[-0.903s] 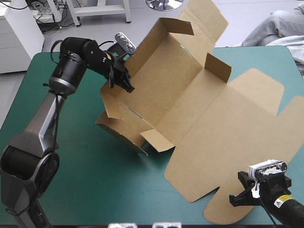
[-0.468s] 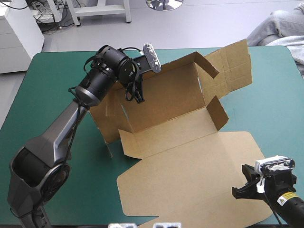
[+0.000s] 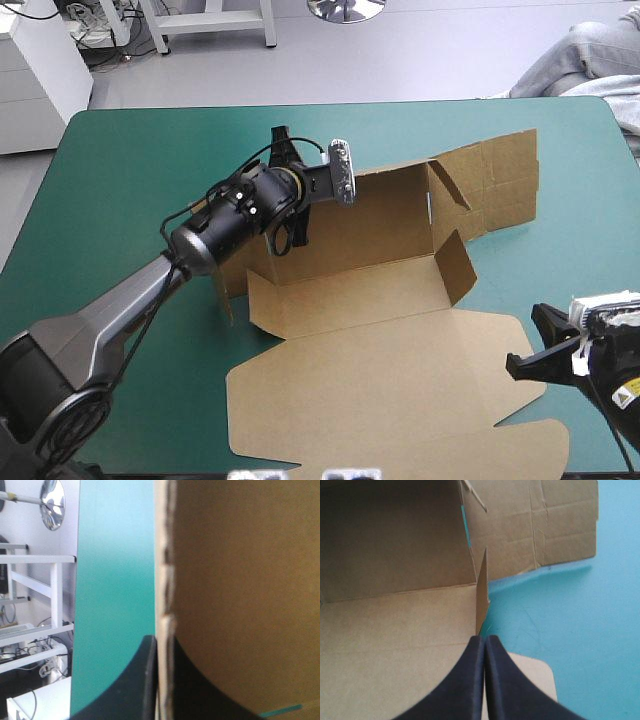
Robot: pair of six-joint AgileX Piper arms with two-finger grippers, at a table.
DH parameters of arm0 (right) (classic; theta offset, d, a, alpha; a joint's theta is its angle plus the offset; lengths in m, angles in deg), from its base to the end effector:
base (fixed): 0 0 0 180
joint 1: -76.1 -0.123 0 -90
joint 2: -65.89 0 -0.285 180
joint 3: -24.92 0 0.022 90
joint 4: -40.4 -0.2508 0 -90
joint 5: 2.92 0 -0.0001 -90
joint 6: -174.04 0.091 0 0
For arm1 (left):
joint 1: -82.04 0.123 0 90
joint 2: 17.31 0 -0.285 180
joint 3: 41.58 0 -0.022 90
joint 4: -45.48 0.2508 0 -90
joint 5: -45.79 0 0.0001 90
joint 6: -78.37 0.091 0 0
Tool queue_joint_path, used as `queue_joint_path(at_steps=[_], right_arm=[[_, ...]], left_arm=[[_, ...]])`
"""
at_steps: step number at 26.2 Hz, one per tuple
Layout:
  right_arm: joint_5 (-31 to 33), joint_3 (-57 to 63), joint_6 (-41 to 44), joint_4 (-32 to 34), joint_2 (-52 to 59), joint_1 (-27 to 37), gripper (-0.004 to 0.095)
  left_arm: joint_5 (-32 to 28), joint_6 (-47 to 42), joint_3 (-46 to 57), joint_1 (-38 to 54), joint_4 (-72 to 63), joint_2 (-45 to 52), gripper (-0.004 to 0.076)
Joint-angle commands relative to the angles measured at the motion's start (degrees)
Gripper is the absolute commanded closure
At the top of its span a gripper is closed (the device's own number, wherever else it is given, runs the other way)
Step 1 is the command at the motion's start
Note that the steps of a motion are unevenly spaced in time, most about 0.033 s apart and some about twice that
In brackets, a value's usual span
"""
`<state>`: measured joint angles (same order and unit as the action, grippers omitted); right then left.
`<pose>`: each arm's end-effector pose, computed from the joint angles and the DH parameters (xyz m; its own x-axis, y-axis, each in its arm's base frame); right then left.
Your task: Fold the box
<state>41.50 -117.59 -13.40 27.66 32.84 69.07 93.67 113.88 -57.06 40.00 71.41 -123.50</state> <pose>0.0699 0.0228 0.3457 -0.4153 -0.0211 -0.9095 -0.2482 0.9644 0.0909 0.3100 -0.2397 0.3541 0.0591 0.9715 -0.2295 0.7026 0.1228 0.7009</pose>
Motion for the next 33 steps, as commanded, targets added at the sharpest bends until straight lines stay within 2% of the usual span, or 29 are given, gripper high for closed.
queue_joint_path(at_steps=[1,7,11,19,25,31,33], right_arm=[[-3.88,-6.72,0.14,0.38,-5.92,-0.19,0.0921],[-3.88,-16.71,0.5,1.61,-17.07,-0.19,0.0921],[-2.94,-25.09,-0.08,1.38,-25.74,-0.19,0.0921],[3.68,-42.99,-1.84,1.39,-42.72,-0.19,0.0921],[14.59,-63.06,0.35,1.0,-60.91,0.03,0.0921],[25.65,-83.06,4.37,-0.6,-77.68,0.03,0.0921],[25.64,-85.6,4.68,-1.56,-80.23,0.03,0.0921]], left_arm=[[-8.64,-2.99,5.7,-0.55,4.52,7.26,0.0734],[-13.72,-11.79,15.79,-3.76,17.53,12.62,0.0734],[-14.59,-17.68,19.95,-6.57,26.99,14.17,0.0734],[-17.03,-21.84,22.35,-6.95,30.35,14.17,0.0734],[-17.89,-33.08,22.35,-6.95,43.92,14.17,0.0734],[-18.71,-33.57,22.35,-6.95,44.2,14.17,0.0734],[-18.71,-33.57,22.86,-6.95,44.72,14.17,0.0734]])
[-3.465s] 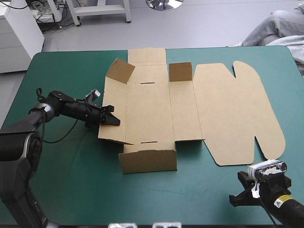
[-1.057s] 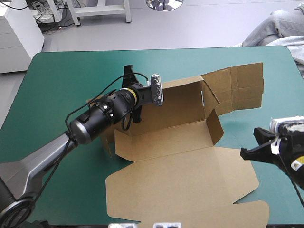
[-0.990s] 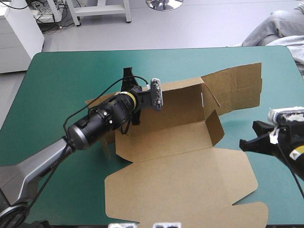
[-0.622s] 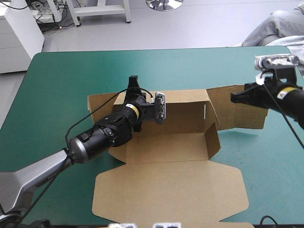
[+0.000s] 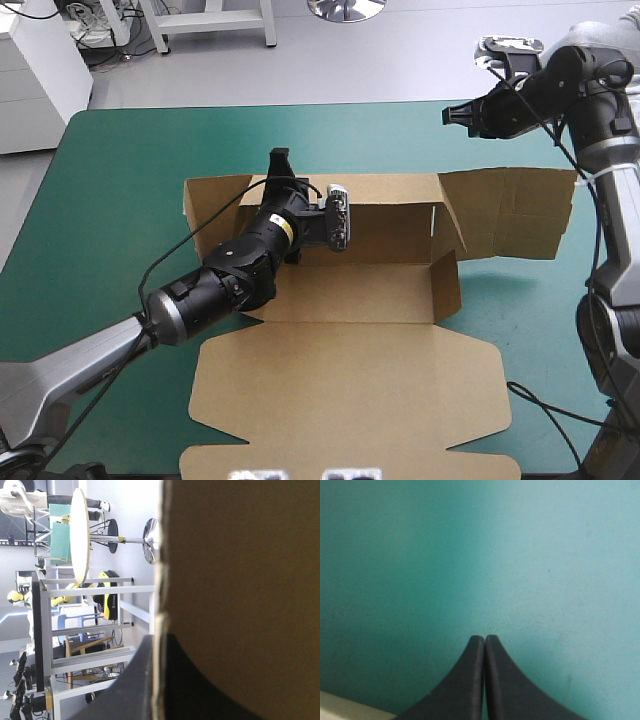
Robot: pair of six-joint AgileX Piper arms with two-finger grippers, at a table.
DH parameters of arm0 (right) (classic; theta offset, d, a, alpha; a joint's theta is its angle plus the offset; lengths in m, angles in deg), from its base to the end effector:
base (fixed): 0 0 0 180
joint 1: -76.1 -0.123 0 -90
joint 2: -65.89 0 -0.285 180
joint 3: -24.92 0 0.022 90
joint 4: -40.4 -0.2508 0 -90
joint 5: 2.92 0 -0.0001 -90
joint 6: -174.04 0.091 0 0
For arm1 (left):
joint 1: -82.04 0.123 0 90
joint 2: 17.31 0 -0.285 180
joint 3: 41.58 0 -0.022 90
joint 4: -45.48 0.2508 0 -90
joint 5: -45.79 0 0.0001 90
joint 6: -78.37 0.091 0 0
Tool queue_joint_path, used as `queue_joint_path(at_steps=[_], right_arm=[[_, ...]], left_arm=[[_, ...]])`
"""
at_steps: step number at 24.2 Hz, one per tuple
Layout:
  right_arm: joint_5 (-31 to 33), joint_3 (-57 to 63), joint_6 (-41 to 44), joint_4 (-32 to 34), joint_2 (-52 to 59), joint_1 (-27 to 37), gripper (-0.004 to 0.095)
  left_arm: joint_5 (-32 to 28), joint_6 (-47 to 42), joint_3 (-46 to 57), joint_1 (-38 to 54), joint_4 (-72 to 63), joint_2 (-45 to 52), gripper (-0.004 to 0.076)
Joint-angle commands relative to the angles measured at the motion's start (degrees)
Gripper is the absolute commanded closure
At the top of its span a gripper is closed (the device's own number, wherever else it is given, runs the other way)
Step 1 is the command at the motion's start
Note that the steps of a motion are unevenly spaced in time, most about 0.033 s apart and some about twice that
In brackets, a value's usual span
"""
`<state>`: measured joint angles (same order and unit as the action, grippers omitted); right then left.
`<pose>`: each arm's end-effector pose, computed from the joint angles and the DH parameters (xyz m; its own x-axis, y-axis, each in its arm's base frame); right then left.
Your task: Fold the box
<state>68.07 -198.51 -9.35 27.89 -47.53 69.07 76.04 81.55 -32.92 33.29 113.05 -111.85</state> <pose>0.3927 0.0672 0.4222 -0.7696 -0.0821 -0.6333 -0.2390 0.9567 0.1664 0.2589 -0.2308 0.3363 0.2506 0.9555 -0.1556 0.4128 0.0399 0.9100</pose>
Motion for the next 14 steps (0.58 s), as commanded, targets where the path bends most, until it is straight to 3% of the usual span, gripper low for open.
queue_joint_path(at_steps=[1,3,7,14], right_arm=[[-0.92,-4.98,0.63,-1.79,-0.7,0.03,0.0921],[0.46,-4.98,1.23,0.71,-2.64,0.14,0.0921],[0.75,-2.33,1.47,0.37,-4.07,1.2,0.0921],[0.95,3.33,0.33,-2.36,-3.5,1.47,0.0921]], left_arm=[[-1.07,-1.24,-0.65,-0.23,3.71,2.51,0.0734],[-1.07,-2.27,1.88,-0.23,7.74,2.51,0.0734],[-0.08,-15.78,5.16,-0.23,18.87,2.51,0.0734],[-0.18,-16.17,5.16,-0.23,18.6,2.51,0.0734]])
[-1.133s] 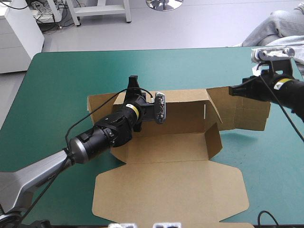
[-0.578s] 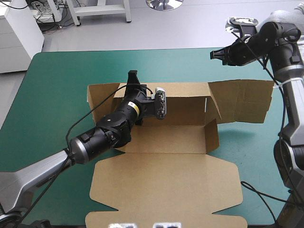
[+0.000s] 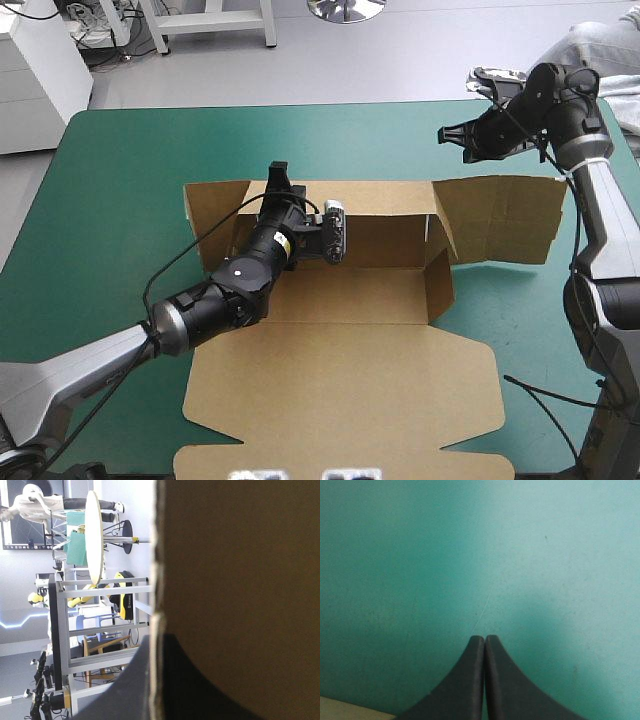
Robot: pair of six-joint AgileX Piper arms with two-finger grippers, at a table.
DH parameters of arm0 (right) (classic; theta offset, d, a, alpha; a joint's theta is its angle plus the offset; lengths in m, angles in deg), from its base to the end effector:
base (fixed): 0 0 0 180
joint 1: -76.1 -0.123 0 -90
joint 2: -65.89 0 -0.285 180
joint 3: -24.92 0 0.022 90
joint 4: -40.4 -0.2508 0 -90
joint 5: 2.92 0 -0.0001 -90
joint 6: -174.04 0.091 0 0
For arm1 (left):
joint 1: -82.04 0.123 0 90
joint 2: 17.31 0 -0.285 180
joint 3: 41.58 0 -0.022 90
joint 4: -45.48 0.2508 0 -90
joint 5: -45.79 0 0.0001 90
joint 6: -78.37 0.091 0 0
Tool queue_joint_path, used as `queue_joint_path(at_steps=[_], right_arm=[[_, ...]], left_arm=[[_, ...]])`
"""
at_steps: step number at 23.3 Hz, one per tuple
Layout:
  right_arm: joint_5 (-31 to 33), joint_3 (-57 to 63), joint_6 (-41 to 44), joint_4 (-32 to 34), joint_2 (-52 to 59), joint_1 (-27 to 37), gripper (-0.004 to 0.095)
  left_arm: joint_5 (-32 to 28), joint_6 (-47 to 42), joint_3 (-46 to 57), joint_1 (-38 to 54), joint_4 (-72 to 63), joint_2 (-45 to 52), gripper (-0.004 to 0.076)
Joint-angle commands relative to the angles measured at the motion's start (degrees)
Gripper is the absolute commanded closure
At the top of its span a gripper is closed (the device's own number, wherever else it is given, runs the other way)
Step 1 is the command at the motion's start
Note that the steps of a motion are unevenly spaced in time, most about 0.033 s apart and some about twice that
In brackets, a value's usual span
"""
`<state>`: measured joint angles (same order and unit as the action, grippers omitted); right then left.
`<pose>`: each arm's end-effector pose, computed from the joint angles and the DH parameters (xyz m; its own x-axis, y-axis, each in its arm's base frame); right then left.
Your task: Fold the box
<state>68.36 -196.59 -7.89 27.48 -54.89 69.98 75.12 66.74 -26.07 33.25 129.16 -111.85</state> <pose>0.4279 0.0653 0.3590 -0.8696 -0.0541 -0.4908 -0.1747 0.9634 0.2033 0.2564 -0.2254 0.3100 0.2584 0.9595 -0.1120 0.3669 0.0098 0.9302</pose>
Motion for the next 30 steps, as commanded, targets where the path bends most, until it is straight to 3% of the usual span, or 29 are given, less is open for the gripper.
queue_joint_path(at_steps=[1,12,23,27,30], right_arm=[[0.66,3.33,-1.66,-2.3,4.43,0.56,0.0921],[0.66,16.68,-6.32,-5.13,15.99,0.56,0.0927],[0.56,28.29,-13.48,-15.08,22.77,0.56,0.0927],[-7.94,38.75,-19.47,-18.57,28.91,0.56,0.0925],[-21.2,54.19,-31.16,-26.14,37.11,0.56,0.0925]], left_arm=[[1.2,-1.46,-1.7,-0.19,2.34,2.51,0.0734],[3.92,-1.68,-1.7,0.03,1.97,2.51,0.0734],[4.87,-2.11,-1.7,0.03,1.97,2.51,0.0734],[4.87,-2.11,-1.7,0.03,1.97,2.51,0.0734],[4.86,-2.11,-1.7,0.03,1.97,2.51,0.0734]])
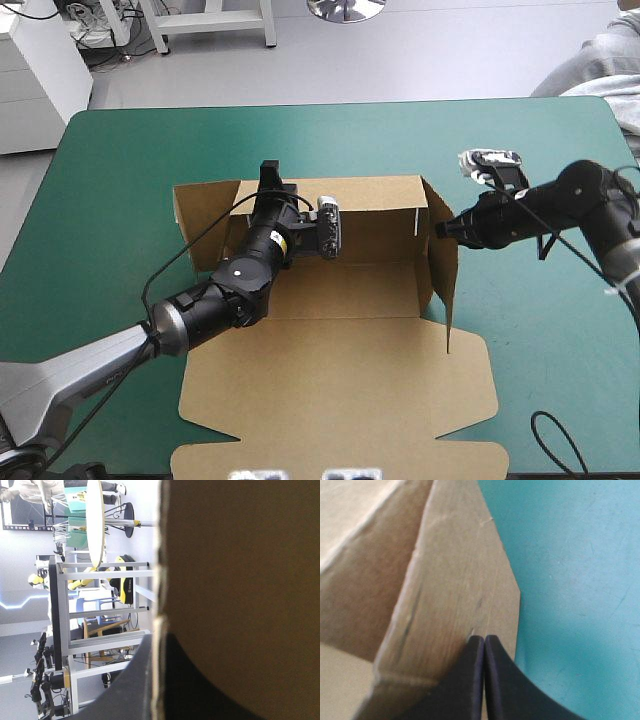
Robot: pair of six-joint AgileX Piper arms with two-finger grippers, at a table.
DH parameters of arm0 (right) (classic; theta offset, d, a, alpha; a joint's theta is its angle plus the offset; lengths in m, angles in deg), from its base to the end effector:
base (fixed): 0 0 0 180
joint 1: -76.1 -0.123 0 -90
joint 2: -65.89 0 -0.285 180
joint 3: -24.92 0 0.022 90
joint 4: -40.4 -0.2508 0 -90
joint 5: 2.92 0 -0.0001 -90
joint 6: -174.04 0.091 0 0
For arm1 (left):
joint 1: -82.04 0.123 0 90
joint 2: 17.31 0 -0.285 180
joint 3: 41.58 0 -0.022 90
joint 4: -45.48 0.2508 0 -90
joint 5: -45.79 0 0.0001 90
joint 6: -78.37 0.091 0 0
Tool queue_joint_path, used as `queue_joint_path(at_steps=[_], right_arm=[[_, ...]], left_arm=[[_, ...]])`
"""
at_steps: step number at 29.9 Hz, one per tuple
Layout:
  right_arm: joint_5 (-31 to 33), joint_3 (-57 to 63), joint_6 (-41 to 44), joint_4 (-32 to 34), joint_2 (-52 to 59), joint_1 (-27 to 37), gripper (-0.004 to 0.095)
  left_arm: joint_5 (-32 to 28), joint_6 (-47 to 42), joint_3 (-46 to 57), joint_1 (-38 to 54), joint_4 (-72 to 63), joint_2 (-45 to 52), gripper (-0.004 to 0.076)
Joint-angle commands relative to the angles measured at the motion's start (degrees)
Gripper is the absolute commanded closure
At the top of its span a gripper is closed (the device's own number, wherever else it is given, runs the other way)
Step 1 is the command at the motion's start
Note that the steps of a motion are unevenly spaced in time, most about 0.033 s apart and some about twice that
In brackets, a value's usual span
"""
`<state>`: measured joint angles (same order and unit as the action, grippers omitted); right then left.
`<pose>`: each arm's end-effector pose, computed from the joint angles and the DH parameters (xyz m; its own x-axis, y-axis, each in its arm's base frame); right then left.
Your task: Fold the box
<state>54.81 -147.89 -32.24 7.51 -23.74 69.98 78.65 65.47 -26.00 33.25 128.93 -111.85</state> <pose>0.2842 0.0725 0.3301 -0.8124 -0.1996 -0.5478 -0.4295 0.8403 0.3308 0.2579 -0.2200 0.3099 0.1942 0.9743 -0.1140 0.3635 0.0365 0.9309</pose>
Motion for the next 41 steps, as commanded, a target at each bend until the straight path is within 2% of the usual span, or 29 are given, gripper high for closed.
queue_joint_path(at_steps=[1,4,8,11,14,18,22,25,31,33,37,41], right_arm=[[-10.35,8.76,-9.64,-7.82,7.56,0.56,0.0925],[-16.68,16.4,-16.99,-12.75,11.29,0.56,0.0925],[-21.36,23.89,-27.96,-21.03,14.75,0.56,0.0925],[-22.61,26.54,-35.82,-27.88,15.26,0.56,0.0925],[-21.57,26.3,-38.72,-30.39,15.14,0.56,0.0921],[-18.1,23.75,-39.8,-29.98,15.14,0.56,0.0803],[-11.85,19.43,-40.18,-28.4,15.14,0.56,0.0551],[-7.78,16.38,-40.18,-26.08,15.14,0.56,0.0435],[-4.42,14.84,-39.66,-21.74,15.14,0.56,0.0395],[-4.58,15.55,-40.03,-21.74,15.14,0.56,0.0334],[-7.31,16.3,-40.41,-22.35,14.6,0.56,0.0166],[-10.2,16.3,-40.74,-22.86,11.96,-2.02,0.0152]], left_arm=[[1.1,-0.85,-1.77,0.03,2.2,2.51,0.0734],[0.87,-0.85,-1.77,0.03,2.2,2.51,0.0734],[0.87,-0.85,-1.77,0.03,2.2,2.51,0.0734],[0.87,-0.85,-1.77,0.03,2.2,2.51,0.0734],[0.87,-0.85,-1.77,0.03,2.2,2.51,0.0734],[0.87,-0.85,-1.77,0.03,2.2,2.51,0.0734],[1.14,-0.51,-1.77,0.03,2.2,2.51,0.0733],[1.29,-0.15,-1.77,0.03,2.2,2.51,0.0733],[1.29,-0.02,-1.77,0.03,2.2,2.51,0.0733],[1.29,-0.02,-1.77,0.03,2.2,2.51,0.0733],[0.72,-0.02,-1.77,0.03,2.2,2.51,0.0733],[-0.47,-0.02,-2.13,0.03,2.2,2.51,0.0724]])
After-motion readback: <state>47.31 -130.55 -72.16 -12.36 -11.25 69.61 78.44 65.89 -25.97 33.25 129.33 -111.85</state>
